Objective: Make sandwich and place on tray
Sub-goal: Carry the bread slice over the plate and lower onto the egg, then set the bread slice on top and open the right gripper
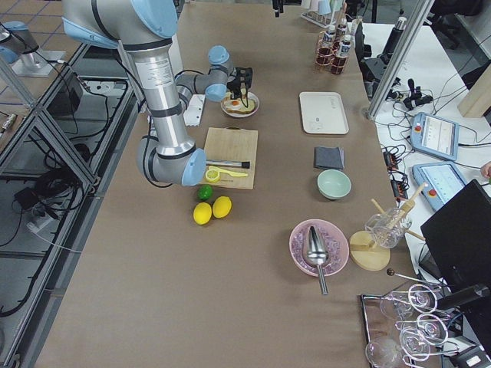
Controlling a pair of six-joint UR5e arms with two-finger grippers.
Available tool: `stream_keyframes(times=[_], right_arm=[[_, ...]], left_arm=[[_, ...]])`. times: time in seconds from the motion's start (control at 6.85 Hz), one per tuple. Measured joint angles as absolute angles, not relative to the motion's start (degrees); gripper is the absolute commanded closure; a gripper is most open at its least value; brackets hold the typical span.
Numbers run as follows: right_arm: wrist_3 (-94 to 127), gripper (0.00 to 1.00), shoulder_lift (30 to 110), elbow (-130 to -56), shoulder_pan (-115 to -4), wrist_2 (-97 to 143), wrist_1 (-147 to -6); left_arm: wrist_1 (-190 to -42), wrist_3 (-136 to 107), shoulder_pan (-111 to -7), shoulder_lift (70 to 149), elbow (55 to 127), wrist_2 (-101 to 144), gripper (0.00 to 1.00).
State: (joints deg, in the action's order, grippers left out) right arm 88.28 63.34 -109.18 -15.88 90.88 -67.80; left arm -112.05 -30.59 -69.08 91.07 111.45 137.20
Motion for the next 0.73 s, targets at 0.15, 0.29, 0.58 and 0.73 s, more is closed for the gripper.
stream_keyframes(times=[0.15, 0.29, 0.58, 0.73], right_arm=[[88.09, 1.0, 62.94, -108.28, -16.28, 90.58, -67.66], [87.97, 1.0, 62.59, -107.38, -16.95, 90.49, -67.47], [88.06, 1.0, 61.54, -105.6, -18.19, 90.44, -67.37], [88.27, 1.0, 60.83, -104.71, -18.59, 90.44, -67.41]], left_arm=[[-112.06, -30.61, -69.08, 91.06, 111.53, 137.2, 0.02], [-112.06, -30.64, -69.08, 91.06, 111.57, 137.2, 0.02], [-112.06, -30.65, -69.08, 91.05, 111.61, 137.18, 0.02], [-112.06, -30.62, -69.08, 91.05, 111.6, 137.14, 0.02]])
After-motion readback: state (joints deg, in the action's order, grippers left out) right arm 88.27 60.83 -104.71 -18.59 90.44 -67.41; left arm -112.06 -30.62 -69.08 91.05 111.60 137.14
